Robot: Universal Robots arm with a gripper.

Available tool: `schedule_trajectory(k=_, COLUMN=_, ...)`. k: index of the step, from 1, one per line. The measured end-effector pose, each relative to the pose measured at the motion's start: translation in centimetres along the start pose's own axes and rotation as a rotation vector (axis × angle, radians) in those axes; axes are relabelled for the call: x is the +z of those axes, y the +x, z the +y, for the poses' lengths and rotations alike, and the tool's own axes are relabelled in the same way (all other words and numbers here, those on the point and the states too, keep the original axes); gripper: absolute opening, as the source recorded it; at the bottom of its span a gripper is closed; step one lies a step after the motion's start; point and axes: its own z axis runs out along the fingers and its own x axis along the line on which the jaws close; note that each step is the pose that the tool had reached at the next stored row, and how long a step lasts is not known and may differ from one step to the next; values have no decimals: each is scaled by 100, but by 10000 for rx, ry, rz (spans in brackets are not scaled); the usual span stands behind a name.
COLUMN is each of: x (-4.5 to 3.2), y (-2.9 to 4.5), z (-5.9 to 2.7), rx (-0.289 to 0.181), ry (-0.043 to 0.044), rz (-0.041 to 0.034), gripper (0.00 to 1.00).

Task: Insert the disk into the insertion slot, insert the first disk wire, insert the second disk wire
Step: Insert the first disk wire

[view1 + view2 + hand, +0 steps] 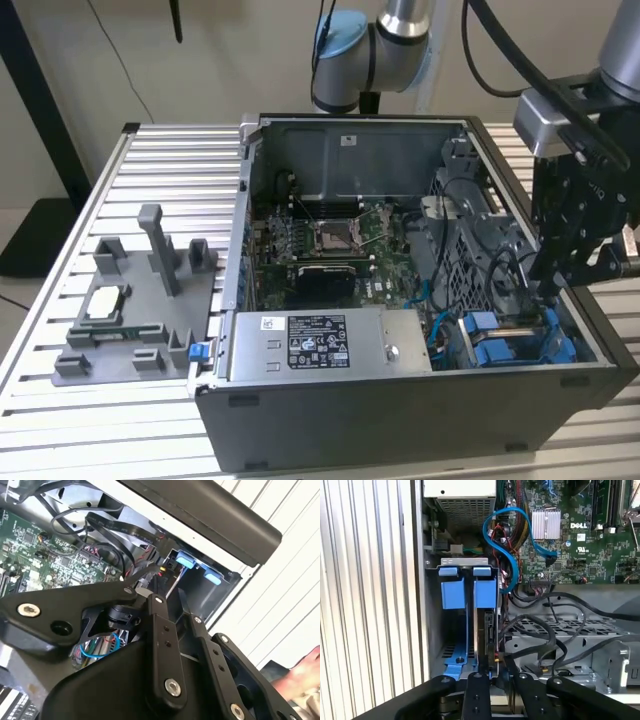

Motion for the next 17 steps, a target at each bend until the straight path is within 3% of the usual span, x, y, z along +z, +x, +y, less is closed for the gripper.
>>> schedule_trajectory(k=12, x=-3, y=-2, z=-3, rx=-1, ry=0, rz=1, gripper=100)
schedule_trajectory(k=17, x=2, y=-4, z=-74, rx=0, ry=-55, rz=4, gripper=100)
